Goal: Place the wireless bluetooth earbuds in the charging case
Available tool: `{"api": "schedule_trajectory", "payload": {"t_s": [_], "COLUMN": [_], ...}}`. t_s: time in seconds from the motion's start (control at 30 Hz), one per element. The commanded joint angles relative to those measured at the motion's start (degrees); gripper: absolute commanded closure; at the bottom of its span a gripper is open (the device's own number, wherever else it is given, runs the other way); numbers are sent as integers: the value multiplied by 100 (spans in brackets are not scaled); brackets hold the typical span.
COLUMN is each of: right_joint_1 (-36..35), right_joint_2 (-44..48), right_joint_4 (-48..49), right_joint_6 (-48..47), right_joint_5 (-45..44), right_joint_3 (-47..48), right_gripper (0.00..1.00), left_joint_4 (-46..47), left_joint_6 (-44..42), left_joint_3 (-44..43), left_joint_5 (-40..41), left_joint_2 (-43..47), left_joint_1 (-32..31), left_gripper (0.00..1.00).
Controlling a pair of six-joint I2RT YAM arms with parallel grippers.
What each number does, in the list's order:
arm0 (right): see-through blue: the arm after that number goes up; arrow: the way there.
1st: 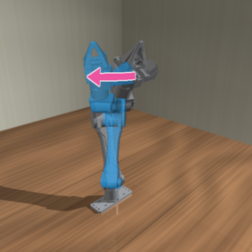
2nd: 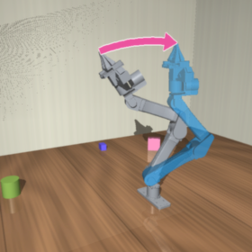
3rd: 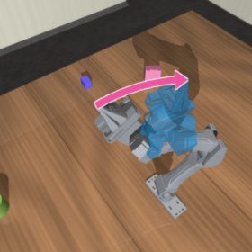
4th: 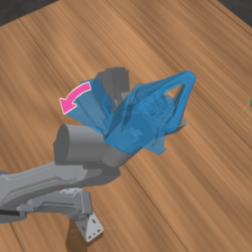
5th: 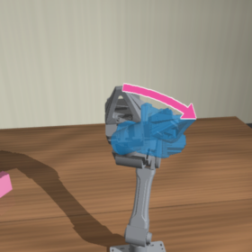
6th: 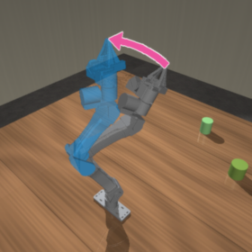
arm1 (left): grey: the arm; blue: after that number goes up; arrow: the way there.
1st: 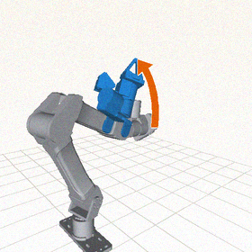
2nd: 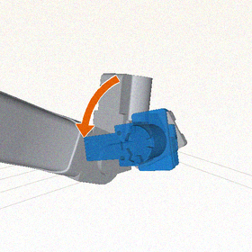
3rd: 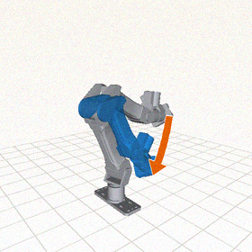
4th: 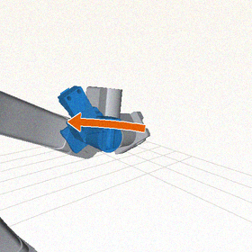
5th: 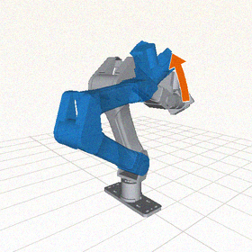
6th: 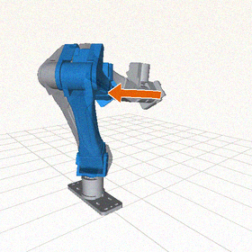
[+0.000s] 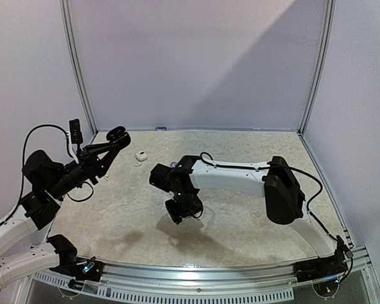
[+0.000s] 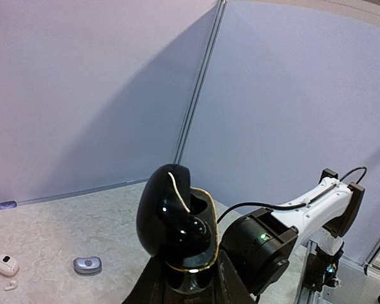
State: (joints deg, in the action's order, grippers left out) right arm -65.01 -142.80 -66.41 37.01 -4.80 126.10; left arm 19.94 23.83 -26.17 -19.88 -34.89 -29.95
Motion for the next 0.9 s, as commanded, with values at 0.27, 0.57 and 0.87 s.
{"api": "schedule_trajectory", "payload": {"t_s": [0.27,0.57,0.87], "right_joint_1": [-177,-21,37], "right_joint_2": [346,602,142], "right_joint_4": [-115,264,27], "right_joint_6": [-732,-1333,-672], "right_joint_5": [-6,417,253], "right_joint_3": [-555,-63,436], "right_gripper": [43,44,54], "left_joint_4": [40,37,50], "left_joint_6": [-88,-114,-105], "left_joint_3": [-4,-26,-19], "left_joint_5": [-16,-37,-34], "left_joint_2": [-44,-66,-96], "left_joint_1": [69,69,69], "left_gripper": [100,100,100]}}
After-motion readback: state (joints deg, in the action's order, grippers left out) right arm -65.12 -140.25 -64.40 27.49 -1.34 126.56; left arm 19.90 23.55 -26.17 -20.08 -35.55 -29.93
